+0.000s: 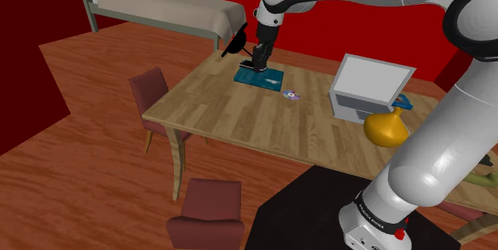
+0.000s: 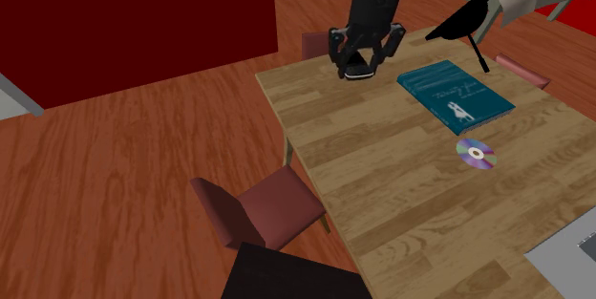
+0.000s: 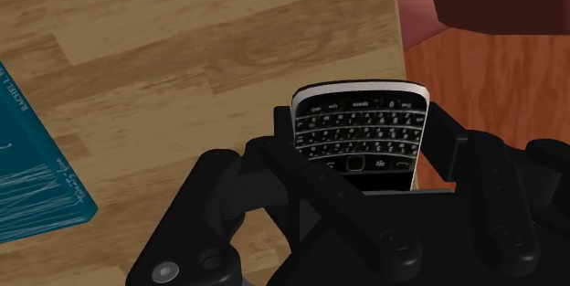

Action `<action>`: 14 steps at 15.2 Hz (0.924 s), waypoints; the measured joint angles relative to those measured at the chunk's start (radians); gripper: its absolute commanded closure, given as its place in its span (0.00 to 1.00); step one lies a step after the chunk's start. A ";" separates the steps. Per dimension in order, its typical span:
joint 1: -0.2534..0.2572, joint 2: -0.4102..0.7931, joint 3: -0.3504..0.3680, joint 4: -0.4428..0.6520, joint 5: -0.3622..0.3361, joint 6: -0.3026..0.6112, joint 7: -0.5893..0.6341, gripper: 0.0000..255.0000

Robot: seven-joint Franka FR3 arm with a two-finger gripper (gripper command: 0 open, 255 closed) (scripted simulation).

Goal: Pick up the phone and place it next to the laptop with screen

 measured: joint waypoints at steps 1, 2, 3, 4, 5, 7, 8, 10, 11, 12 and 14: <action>0.000 -0.004 0.000 0.011 0.000 -0.015 0.000 1.00; -0.001 -0.005 -0.001 0.025 0.000 -0.030 -0.001 1.00; -0.001 -0.004 -0.001 0.038 0.000 -0.041 -0.001 1.00; -0.001 -0.004 -0.001 0.050 0.000 -0.055 -0.001 1.00; -0.001 -0.005 -0.001 0.063 0.000 -0.068 -0.001 1.00; 0.000 -0.005 0.000 0.089 0.000 -0.094 0.002 1.00; 0.000 -0.005 0.000 0.102 0.000 -0.107 0.001 1.00; 0.000 -0.006 0.000 0.131 0.000 -0.137 0.002 1.00; 0.000 -0.005 0.000 0.143 0.000 -0.148 0.003 1.00; -0.001 -0.004 -0.001 0.154 0.000 -0.158 0.001 1.00; -0.012 -0.029 -0.012 0.128 0.000 -0.157 -0.022 1.00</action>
